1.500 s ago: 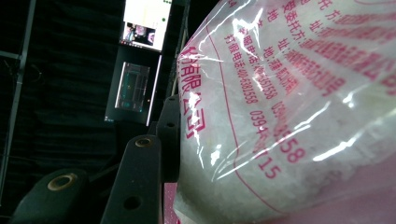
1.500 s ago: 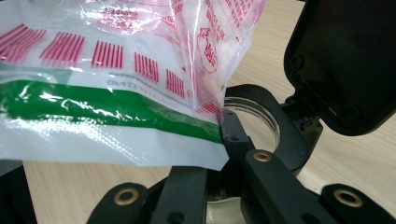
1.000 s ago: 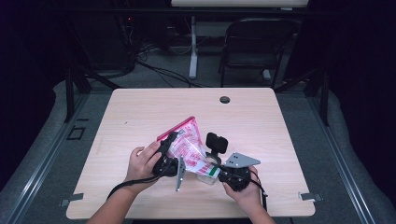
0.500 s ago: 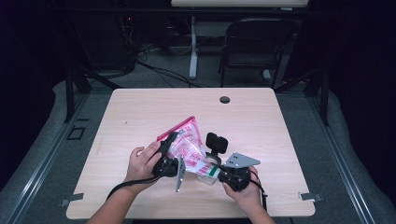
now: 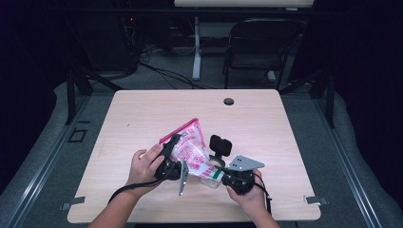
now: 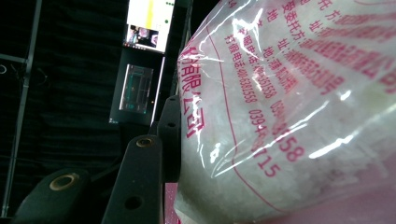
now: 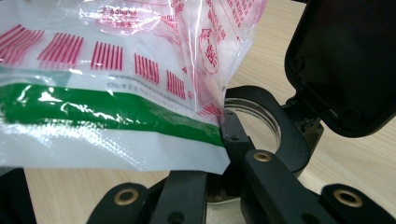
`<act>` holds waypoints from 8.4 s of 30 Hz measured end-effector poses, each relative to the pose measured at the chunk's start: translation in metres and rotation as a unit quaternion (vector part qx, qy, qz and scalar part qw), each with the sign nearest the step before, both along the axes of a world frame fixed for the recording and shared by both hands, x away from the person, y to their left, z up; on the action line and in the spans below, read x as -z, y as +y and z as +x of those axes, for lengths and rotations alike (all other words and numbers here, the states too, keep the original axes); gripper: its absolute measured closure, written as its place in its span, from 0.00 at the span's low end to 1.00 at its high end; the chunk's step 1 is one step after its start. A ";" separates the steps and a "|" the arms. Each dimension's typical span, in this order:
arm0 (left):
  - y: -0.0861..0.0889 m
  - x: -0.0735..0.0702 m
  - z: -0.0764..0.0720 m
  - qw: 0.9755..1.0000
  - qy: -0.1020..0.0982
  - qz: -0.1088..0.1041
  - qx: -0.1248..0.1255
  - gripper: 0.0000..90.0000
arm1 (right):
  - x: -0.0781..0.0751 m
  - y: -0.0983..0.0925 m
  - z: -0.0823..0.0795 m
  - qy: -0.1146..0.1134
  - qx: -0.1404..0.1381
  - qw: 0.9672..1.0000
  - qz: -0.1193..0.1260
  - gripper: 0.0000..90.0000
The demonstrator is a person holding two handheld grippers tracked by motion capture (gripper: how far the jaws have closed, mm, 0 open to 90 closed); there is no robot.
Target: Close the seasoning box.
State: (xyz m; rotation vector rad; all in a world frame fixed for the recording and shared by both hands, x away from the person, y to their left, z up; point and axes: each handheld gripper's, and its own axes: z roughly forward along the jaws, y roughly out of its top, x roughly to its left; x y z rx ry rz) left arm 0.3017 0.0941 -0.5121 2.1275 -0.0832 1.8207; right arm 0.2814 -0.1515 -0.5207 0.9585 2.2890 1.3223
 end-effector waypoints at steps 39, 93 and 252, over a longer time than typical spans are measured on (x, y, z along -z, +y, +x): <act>-0.003 -0.003 -0.002 1.000 -0.016 0.009 0.001 0.71 | -0.003 -0.001 -0.002 -0.001 -0.001 1.000 -0.017 0.98; -0.009 -0.004 -0.007 0.999 -0.040 0.032 0.007 0.71 | 0.004 -0.002 0.003 -0.007 0.003 0.999 0.037 0.98; -0.009 -0.008 -0.009 0.998 -0.045 0.049 0.015 0.75 | 0.004 0.001 0.003 -0.022 0.002 1.000 0.017 0.93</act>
